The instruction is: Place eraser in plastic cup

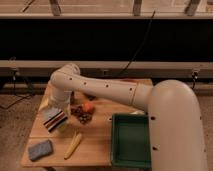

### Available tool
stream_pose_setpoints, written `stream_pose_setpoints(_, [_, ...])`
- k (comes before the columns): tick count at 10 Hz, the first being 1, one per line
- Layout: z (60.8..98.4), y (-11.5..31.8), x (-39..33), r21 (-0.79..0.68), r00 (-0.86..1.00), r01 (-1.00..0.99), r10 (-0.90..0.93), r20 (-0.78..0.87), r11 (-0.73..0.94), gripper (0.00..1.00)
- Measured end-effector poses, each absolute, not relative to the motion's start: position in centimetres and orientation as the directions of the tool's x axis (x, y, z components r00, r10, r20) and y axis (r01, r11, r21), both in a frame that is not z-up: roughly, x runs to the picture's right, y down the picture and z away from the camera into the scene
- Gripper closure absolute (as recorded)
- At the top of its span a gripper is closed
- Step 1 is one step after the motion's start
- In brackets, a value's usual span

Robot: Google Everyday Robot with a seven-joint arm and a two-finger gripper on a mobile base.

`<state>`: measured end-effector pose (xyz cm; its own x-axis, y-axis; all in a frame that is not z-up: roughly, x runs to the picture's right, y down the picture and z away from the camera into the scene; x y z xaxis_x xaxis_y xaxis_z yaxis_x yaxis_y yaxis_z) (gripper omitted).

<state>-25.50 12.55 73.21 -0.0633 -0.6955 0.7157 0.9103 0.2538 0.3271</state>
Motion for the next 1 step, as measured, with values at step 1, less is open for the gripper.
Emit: stream_pose_setpoints(1, [73.59, 12.29, -25.14, 0.300, -0.044, 0.918, -0.686, 0.726, 0.259, 0.20])
